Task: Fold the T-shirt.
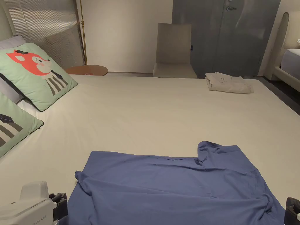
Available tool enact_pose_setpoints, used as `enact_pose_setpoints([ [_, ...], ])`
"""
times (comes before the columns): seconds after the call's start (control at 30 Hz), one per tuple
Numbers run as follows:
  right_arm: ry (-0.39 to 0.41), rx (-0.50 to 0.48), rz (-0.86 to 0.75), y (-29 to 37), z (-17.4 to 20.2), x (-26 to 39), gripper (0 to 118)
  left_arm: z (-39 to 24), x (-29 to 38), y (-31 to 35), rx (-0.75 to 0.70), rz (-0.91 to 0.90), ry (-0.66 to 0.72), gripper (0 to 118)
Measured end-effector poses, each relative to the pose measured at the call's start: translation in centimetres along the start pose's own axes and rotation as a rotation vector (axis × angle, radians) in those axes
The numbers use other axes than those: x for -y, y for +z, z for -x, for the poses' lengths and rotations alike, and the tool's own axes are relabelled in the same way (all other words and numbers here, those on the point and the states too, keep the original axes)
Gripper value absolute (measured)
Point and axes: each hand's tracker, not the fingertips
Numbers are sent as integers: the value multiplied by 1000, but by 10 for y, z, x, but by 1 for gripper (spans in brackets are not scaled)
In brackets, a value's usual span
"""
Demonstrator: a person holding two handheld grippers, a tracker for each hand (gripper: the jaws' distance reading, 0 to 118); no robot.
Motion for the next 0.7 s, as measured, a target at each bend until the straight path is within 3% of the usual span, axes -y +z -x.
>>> enact_pose_setpoints([
  [0.03, -5, -3, 7, 0, 0, 2, 0, 4, 1, -6, 12, 20, 18, 1],
  [0.07, -6, -6, 15, -1, -1, 4, 0, 8, 0, -12, 11, 44, 21, 10],
  [0.1, -6, -6, 20, -1, -1, 6, 0, 7, 0, -15, 4, 75, 21, 29],
  [0.13, -5, -4, 28, -1, -2, 8, 0, 10, 0, -22, -9, 90, 21, 66],
  [0.17, -4, -4, 36, -2, -2, 10, 0, 12, 1, -30, -17, 107, 22, 93],
  [0.2, -5, -5, 41, -3, -2, 12, 0, 13, 1, -37, -25, 134, 21, 111],
  [0.33, -10, 0, 66, -5, -4, 19, 1, 15, 4, -56, -37, 179, 26, 99],
  [0.37, -12, 3, 74, -7, -5, 20, 0, 14, 6, -59, -32, 198, 28, 82],
  [0.43, -17, 6, 87, -9, -7, 24, 1, 12, 10, -67, -35, 228, 19, 26],
  [0.47, -18, 8, 94, -11, -8, 26, 1, 11, 12, -71, -48, 244, 14, 17],
  [0.53, -17, 13, 109, -13, -10, 30, 2, 7, 17, -70, -60, 244, 6, 11],
  [0.57, -19, 12, 125, -16, -12, 31, 11, 7, 16, -68, -55, 234, 12, 4],
  [0.6, -23, 14, 136, -18, -13, 33, 40, 8, 15, -66, -48, 229, 26, 4],
  [0.63, -28, 19, 149, -21, -14, 34, 88, 11, 15, -64, -19, 223, 62, 3],
  [0.7, -40, 25, 239, -33, -19, 38, 105, 11, 15, -59, -20, 219, 61, 3],
])
